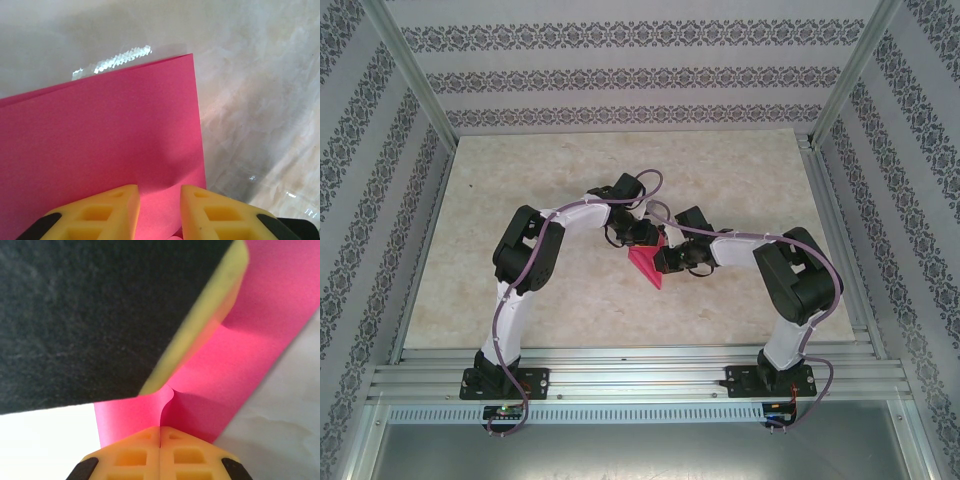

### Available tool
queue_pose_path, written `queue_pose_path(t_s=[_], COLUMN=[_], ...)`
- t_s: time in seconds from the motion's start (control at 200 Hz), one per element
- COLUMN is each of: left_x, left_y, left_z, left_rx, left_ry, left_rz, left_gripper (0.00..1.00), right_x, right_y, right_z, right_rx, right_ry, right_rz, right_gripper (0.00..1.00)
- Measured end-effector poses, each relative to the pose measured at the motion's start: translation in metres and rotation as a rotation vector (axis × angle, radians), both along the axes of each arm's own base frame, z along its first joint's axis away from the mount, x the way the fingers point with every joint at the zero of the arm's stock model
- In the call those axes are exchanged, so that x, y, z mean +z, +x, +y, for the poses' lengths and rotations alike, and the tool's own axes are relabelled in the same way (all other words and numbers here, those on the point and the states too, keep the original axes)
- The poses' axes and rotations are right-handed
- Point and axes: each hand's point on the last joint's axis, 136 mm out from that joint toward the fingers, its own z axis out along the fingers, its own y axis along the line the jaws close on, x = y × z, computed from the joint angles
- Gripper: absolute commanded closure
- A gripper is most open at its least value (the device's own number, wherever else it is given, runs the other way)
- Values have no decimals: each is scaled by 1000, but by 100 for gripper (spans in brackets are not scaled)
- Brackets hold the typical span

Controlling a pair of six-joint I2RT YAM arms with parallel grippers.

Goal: Fold a paper plane with a square sheet of paper (fold left side to right side)
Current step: Third fold the triangle at the center of the table.

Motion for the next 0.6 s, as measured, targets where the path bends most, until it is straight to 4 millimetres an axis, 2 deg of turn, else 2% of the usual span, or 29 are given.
queue_pose_path(t_s=[0.18, 0.38, 0.485, 0.599], left_x=[2, 10, 19, 38], left_y=[0, 0, 7, 20], left_z=[-1, 5, 13, 26], left_rx=[-2, -1, 15, 50], left_ry=[-6, 8, 10, -7], left_rz=[-1, 7, 3, -26], left_gripper=[65, 56, 51, 51], right_x=[-2, -2, -2, -2], right_y=[0, 2, 3, 4], right_z=[1, 4, 5, 6], right_rx=[-1, 5, 6, 8], right_ry=[1, 10, 12, 13], right_rz=[5, 8, 9, 10], right_gripper=[100, 100, 100, 100])
